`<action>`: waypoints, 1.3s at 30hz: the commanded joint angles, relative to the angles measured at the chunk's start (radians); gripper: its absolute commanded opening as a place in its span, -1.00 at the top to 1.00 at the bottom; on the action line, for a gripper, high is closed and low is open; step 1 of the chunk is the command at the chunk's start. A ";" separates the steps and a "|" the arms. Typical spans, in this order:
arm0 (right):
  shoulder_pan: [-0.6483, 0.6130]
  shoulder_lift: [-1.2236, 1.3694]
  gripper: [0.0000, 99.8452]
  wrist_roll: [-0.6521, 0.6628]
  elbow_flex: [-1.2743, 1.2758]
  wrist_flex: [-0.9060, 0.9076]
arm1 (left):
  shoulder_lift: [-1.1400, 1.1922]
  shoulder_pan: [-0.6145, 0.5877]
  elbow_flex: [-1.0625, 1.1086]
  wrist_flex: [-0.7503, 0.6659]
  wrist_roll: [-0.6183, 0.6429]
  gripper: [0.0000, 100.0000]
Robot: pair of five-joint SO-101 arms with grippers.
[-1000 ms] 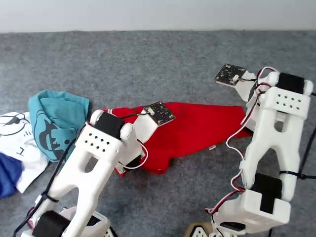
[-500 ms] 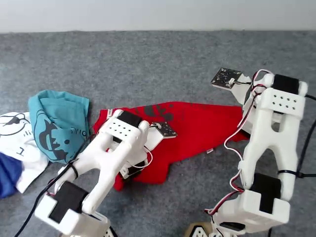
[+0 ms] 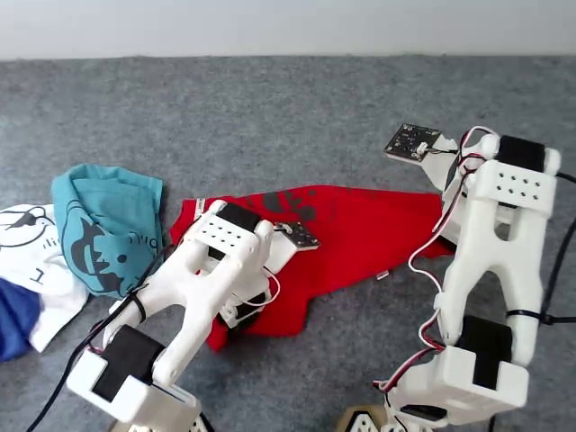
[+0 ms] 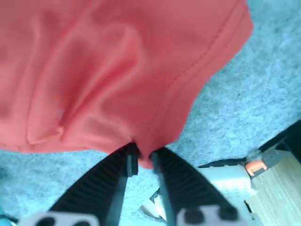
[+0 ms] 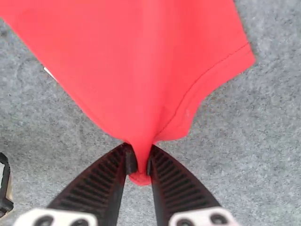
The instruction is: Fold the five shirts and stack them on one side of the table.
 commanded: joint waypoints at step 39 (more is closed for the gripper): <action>0.002 -0.051 0.98 0.012 -0.006 -0.015 | -0.040 0.003 -0.271 0.120 -0.009 0.97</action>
